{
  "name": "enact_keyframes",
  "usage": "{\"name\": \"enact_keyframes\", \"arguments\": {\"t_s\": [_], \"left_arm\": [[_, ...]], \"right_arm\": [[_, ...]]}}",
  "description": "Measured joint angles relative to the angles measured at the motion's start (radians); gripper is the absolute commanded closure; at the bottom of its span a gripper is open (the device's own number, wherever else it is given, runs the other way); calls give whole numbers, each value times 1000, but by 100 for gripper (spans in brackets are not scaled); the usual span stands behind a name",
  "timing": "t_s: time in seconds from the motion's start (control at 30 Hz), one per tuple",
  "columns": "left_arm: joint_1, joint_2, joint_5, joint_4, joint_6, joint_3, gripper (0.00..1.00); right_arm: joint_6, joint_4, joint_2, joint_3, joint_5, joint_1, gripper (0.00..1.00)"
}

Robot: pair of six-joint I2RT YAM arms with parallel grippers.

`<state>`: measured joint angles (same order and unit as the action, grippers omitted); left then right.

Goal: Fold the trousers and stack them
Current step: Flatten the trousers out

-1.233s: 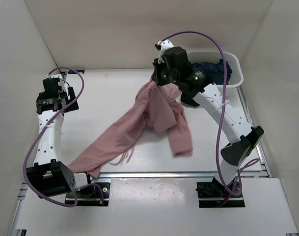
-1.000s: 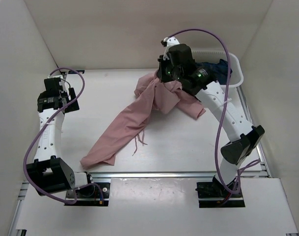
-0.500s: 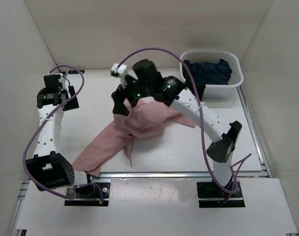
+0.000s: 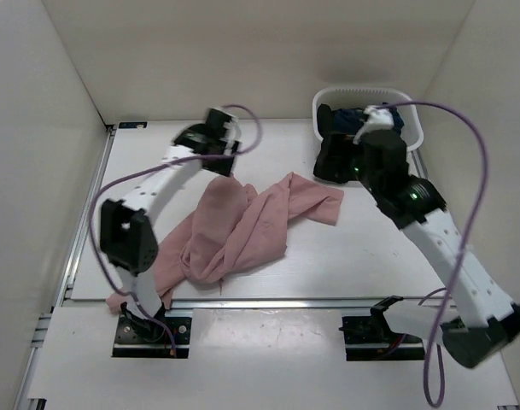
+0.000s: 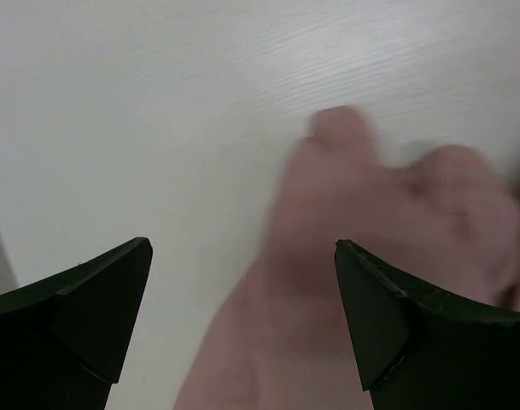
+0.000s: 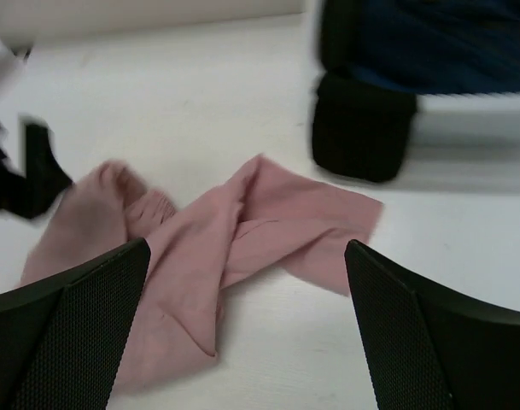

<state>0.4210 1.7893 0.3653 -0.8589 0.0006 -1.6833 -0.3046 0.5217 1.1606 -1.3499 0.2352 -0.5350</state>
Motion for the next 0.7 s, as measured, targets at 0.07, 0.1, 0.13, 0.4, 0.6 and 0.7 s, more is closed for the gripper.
{"name": "enact_keyframes", "arguments": {"t_s": [0.07, 0.1, 0.13, 0.4, 0.6, 0.7], "left_arm": [[126, 117, -2, -11, 1, -90, 0], [183, 184, -6, -9, 1, -150, 0], [231, 244, -14, -8, 1, -201, 0], [418, 635, -71, -17, 2, -523, 0], [403, 693, 20, 30, -2, -513, 21], [397, 695, 43, 44, -6, -499, 85]], "right_arm": [[-100, 53, -60, 8, 190, -3, 1], [-144, 84, -75, 5, 261, -4, 1], [-190, 119, -84, 5, 335, -3, 1], [-374, 328, -56, 85, 568, 4, 1], [-418, 362, -91, 138, 575, 4, 1], [-428, 364, -111, 151, 575, 4, 1]]}}
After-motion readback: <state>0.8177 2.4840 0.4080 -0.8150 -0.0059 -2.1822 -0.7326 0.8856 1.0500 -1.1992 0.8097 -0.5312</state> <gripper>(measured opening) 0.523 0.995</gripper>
